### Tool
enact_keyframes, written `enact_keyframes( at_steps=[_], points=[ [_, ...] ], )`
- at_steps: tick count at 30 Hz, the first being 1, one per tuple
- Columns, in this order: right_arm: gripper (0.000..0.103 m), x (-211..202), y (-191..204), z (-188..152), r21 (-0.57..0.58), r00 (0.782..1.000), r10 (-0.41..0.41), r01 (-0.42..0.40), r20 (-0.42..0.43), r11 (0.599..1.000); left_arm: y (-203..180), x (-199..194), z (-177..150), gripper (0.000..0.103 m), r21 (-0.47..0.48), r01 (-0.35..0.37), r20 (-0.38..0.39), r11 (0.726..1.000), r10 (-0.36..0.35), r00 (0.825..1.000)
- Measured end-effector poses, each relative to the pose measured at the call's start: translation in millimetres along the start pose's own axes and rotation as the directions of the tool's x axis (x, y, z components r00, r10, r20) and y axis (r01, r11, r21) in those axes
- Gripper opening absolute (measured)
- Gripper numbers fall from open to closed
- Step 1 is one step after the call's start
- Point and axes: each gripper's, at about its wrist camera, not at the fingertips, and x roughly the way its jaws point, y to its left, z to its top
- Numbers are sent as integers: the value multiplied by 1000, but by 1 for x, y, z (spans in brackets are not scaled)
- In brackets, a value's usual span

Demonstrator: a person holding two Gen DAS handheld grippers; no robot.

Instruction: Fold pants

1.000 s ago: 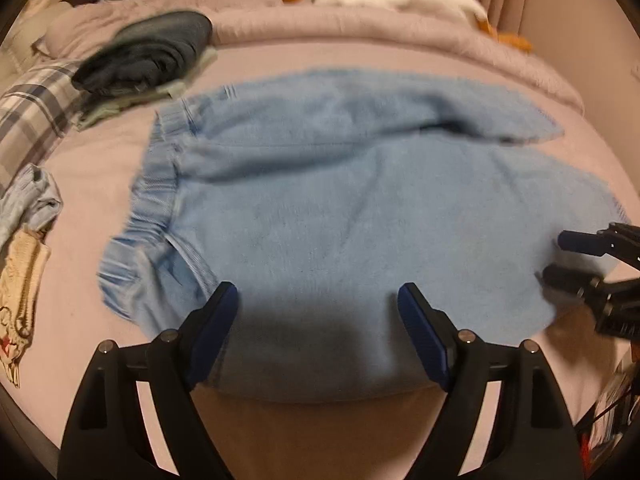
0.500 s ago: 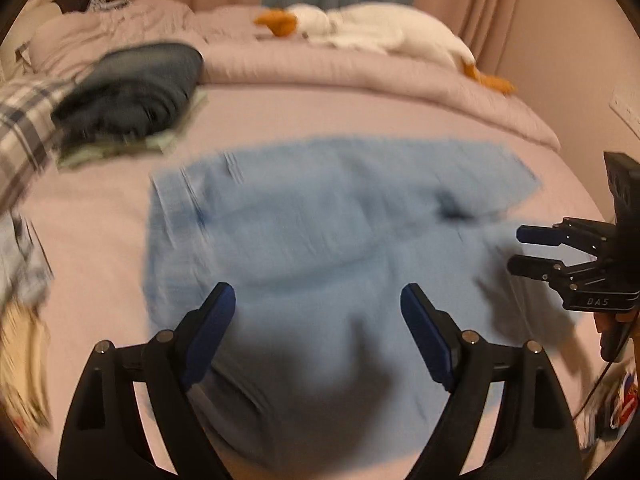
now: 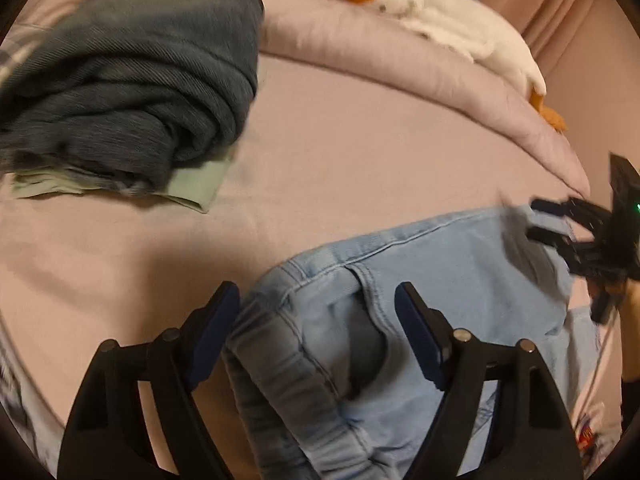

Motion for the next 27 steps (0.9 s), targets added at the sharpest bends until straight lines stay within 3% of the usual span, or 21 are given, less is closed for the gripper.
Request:
enact_keyframes(
  at_steps=[1,3,7,8,9,10,12,15,17,18,20,21,22,23,24,25,26,27],
  points=[
    [57,10,-3,4,-7,1000,8,-8,-17,1000,2,4,1,74,15,2,-33,1000,-1,999],
    [57,22,-8,8,-14,998,24,-25,-53,1000,7,10,2,59,41,-8,-75,999,11,997],
    [57,51,-13,0,-35,980,60,-68,-189,997,17,11,9,50,65,27,-134,998,-18,991],
    [57,51,-12,0,-42,981,59,-68,-187,997,16,11,9,37,93,2,-139,996,11,990],
    [51,50,-11,1,-43,980,58,-67,-190,997,15,11,8,35,119,-23,-147,993,41,988],
    [33,48,-8,1,-53,981,47,-58,-188,997,14,10,6,35,131,-28,-150,991,47,987],
    [8,44,-1,3,-99,985,1,-19,-172,995,9,9,6,34,143,-59,-144,988,79,986],
    [3,44,24,3,-203,979,-114,78,-169,976,-10,7,7,28,185,-162,-111,969,185,977],
    [0,41,36,5,-252,968,-198,156,-151,955,-30,-2,8,22,234,-247,-38,940,263,964],
    [0,37,38,9,-252,963,-237,199,-128,947,-38,-8,9,15,252,-274,-3,928,284,959],
    [0,26,41,17,-245,949,-304,278,-77,929,-55,-23,7,13,284,-363,90,887,353,931],
    [0,19,42,20,-253,924,-380,359,-37,898,-58,-27,6,12,287,-376,100,881,363,926],
    [0,13,42,25,-257,884,-467,452,4,854,-60,-30,2,11,294,-375,100,879,362,927],
    [0,3,38,29,-230,866,-500,491,23,840,-63,-34,-6,11,315,-381,100,869,368,924],
    [0,-9,33,30,-189,879,-476,471,19,862,-63,-37,-13,11,334,-381,103,862,368,924],
    [0,-21,29,30,-157,906,-424,420,14,894,-64,-39,-18,11,345,-379,100,858,368,924],
    [0,-29,29,25,-139,950,-312,304,-34,942,-63,-40,-21,11,347,-376,89,859,369,925],
    [0,-32,33,21,-134,970,-237,227,-63,965,-62,-39,-26,11,346,-380,82,858,375,923]
  ],
)
